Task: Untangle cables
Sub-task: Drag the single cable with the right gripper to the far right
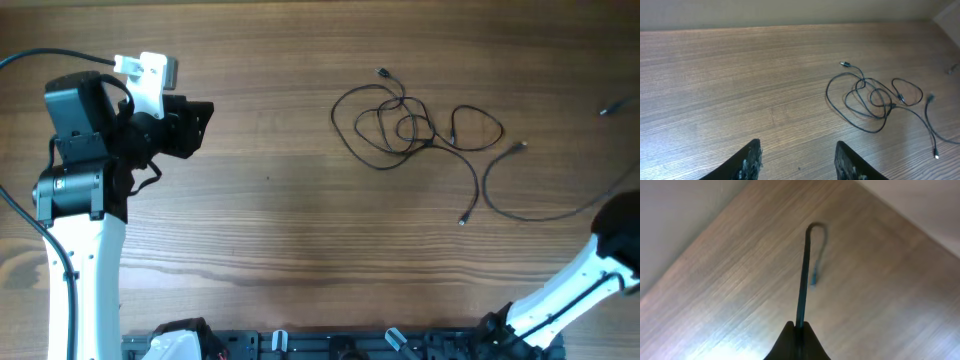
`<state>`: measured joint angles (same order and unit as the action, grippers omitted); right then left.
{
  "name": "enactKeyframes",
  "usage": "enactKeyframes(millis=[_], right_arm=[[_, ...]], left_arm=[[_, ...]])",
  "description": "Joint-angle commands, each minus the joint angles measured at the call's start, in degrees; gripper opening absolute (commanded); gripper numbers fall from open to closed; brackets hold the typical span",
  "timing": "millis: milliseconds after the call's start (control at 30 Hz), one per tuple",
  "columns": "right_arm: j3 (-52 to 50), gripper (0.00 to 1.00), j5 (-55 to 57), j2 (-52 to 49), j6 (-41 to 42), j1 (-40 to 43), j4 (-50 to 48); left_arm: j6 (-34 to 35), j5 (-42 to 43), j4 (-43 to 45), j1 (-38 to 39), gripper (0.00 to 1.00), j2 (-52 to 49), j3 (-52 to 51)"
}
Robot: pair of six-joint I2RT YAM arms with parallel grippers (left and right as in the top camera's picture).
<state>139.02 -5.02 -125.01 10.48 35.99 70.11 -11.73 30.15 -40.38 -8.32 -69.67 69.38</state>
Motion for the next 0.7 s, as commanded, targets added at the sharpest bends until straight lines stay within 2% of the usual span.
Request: enactKeyframes(millis=[0, 233, 433, 667], right_arm=[[0.5, 0.04, -5.9, -3.8, -5.0, -2.6, -1.9], [0.5, 0.05, -7.8, -10.3, -10.0, -6.6, -2.3], [0.5, 0.05, 2.6, -14.3, -2.6, -7.9, -2.3], [0.5, 0.05, 13.2, -14.2, 2.5, -6.2, -1.4]], left_arm=[[0.4, 1.5, -0.5, 0.3, 0.49, 0.6, 0.8], [0.4, 1.5, -0.6, 1.4, 0.48, 0.6, 0.8], [0.6, 1.5, -1.7, 1.4, 0.49, 0.6, 0.8], [0.6, 1.5, -1.9, 1.4, 0.49, 0.6, 0.8]])
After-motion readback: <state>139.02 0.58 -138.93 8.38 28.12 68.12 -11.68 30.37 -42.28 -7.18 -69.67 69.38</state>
